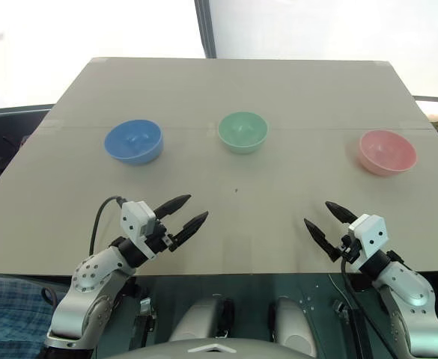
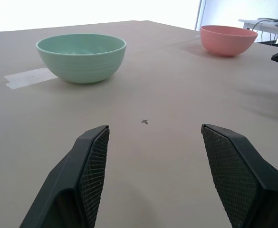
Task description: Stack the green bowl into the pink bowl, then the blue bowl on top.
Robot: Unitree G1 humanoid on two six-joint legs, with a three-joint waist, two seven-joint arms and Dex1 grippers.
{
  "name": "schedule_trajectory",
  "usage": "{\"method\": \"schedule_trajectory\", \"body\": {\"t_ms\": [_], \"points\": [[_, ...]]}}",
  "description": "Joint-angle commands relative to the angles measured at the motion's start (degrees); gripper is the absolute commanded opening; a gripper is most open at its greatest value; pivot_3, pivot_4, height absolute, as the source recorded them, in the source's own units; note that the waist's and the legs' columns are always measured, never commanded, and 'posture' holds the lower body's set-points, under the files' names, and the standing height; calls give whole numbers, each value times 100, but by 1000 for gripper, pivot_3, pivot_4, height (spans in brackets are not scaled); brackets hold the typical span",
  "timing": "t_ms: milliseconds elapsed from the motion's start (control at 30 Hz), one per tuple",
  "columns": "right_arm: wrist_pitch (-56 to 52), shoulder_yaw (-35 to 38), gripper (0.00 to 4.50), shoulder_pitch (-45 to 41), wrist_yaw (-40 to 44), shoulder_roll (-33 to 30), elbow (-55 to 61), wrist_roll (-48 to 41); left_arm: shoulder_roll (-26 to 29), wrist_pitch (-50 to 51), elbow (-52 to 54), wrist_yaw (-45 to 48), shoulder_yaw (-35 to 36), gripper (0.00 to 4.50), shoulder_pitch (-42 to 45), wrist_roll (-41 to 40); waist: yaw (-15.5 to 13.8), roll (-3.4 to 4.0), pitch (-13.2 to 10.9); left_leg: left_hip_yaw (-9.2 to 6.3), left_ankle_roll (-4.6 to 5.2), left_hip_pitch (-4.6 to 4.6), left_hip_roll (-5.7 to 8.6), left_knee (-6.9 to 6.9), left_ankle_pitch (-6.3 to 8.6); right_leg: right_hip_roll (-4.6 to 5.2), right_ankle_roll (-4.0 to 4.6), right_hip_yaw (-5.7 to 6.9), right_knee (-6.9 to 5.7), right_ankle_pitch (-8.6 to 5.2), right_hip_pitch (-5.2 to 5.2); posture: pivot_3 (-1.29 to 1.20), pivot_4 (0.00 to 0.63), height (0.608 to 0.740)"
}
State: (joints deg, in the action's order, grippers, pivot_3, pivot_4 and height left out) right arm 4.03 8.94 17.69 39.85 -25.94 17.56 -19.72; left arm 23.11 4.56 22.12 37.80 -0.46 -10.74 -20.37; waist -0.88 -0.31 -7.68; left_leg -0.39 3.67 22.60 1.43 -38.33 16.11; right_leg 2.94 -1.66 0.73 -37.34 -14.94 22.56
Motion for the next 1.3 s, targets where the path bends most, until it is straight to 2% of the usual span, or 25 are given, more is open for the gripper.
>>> {"method": "schedule_trajectory", "body": {"t_ms": [33,867,1000,1167,1300], "points": [[193,162,3329,-30,35,-2,45,-111,44,-67,324,43,46,3290,23,-81,0,0,0,0,0,0,0,0,0,0,0,0,0,0,0,0,150,740],[-2,240,3329,-192,-187,-78,-108,81,53,68,385,255,57,3290,47,-502,1,2,1,0,0,-2,0,-1,0,-1,0,0,0,0,-5,0,150,740],[-463,303,3329,-570,-534,-326,-303,396,21,126,367,452,40,3290,146,-809,1,2,1,1,-1,-4,0,-4,0,0,0,0,-1,0,-5,0,150,740],[-1221,306,3329,-1252,-1292,-767,-918,1283,-3,214,430,787,22,3290,316,-1327,-2,8,5,2,-7,-6,1,-4,-4,-4,1,0,-3,0,-10,0,150,740],[-1062,439,3329,-2062,-1582,-1155,-1576,1683,-34,295,505,933,-15,3290,429,-1606,5,10,4,6,-22,-4,3,-4,-14,-6,1,-1,-2,0,-10,0,150,740]]}}
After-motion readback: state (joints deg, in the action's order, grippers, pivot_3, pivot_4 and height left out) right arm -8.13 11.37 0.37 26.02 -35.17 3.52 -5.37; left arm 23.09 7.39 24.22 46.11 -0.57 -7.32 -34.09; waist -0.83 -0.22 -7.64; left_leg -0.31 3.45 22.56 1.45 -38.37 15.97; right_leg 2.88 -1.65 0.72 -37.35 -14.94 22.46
